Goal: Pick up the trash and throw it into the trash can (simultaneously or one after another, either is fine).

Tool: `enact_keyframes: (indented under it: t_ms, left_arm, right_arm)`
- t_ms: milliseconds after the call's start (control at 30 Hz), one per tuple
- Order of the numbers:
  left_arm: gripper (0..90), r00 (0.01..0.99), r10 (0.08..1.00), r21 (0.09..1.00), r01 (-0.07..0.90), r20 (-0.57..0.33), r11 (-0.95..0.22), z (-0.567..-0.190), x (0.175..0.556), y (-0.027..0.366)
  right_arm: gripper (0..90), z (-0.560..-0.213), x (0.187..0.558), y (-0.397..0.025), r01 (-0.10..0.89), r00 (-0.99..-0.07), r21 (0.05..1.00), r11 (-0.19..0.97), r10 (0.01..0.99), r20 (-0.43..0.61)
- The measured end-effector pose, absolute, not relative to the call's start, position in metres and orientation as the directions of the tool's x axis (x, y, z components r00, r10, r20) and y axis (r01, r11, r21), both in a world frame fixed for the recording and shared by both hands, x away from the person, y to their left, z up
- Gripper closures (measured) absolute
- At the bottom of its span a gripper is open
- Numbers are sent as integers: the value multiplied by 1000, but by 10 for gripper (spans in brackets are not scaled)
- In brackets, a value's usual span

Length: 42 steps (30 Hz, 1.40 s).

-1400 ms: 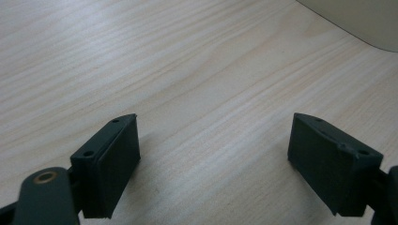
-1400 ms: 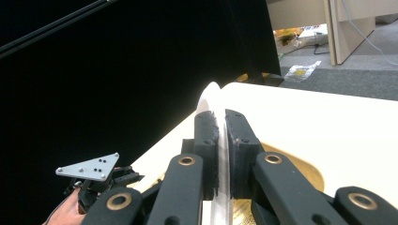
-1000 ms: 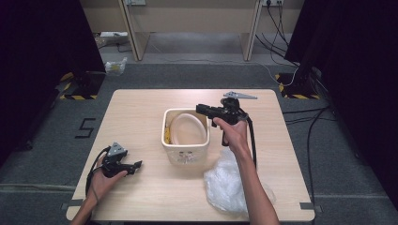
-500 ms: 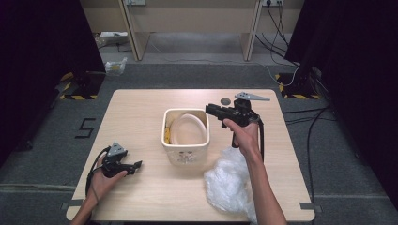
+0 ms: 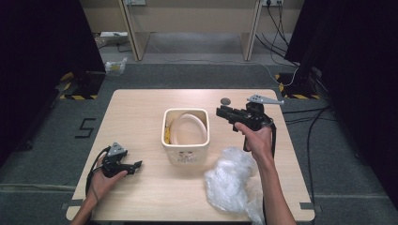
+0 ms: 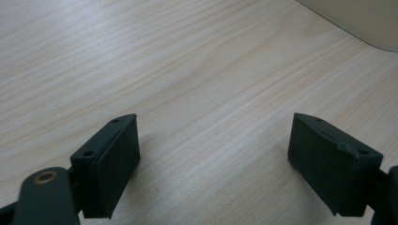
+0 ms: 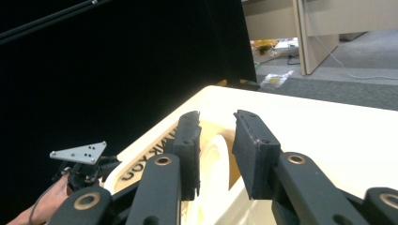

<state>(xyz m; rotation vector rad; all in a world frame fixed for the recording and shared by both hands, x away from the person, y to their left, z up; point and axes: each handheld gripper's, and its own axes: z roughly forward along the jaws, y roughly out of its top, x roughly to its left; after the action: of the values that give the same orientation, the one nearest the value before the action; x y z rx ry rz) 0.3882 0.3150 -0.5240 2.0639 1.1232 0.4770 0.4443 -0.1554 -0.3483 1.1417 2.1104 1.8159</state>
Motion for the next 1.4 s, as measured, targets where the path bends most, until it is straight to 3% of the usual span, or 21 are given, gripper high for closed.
enact_keyframes:
  t_ms: [200, 800, 1400]
  left_arm:
    - [162, 549, 835, 746, 564, -20, -353, -524, 388, 315]
    - [161, 550, 835, 745, 565, -19, -354, -524, 388, 315]
    - [162, 550, 835, 745, 565, -19, -354, -524, 388, 315]
  right_arm:
    - [653, -345, 431, -171, 443, -688, 896, -7, 639, 345]
    - [637, -359, 388, -223, 448, -627, 894, 11, 717, 306]
    - [626, -380, 350, -245, 453, -592, 891, 23, 756, 281]
